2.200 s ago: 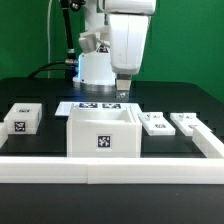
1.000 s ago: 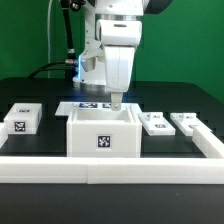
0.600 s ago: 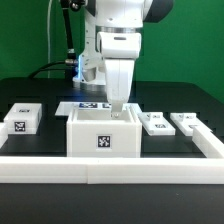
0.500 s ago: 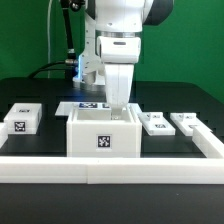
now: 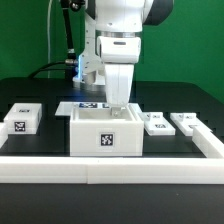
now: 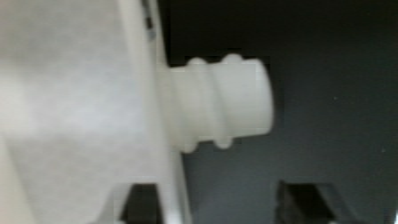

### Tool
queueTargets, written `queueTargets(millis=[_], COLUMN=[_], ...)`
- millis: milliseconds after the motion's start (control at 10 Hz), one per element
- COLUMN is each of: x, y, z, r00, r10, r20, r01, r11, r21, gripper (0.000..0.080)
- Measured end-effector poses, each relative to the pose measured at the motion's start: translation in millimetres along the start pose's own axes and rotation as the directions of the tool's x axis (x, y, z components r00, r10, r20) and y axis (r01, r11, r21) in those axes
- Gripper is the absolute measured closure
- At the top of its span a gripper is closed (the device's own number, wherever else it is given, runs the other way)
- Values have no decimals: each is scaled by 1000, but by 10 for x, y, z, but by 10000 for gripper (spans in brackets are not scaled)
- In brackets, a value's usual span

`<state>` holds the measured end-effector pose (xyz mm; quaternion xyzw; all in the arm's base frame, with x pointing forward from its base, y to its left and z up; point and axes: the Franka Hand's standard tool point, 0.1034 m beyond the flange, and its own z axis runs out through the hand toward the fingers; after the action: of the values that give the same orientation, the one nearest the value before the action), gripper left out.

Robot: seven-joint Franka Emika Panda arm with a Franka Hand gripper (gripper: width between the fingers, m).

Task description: Assemble cabinet

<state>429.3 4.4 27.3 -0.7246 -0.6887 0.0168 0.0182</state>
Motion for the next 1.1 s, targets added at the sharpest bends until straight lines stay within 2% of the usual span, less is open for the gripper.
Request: queueTargets(millis=[100, 200, 900, 1100], x=[0, 2, -7, 28], y=[0, 1, 20, 240], z=[0, -1, -7, -47], r00=[1000, 1000, 1000, 1000], r10=[0, 0, -3, -14], r20=[0, 0, 1, -1], r01=[0, 0, 3, 14], r11=[1000, 1000, 1000, 1000], r21=[0, 0, -1, -16], gripper=[651, 749, 763, 763])
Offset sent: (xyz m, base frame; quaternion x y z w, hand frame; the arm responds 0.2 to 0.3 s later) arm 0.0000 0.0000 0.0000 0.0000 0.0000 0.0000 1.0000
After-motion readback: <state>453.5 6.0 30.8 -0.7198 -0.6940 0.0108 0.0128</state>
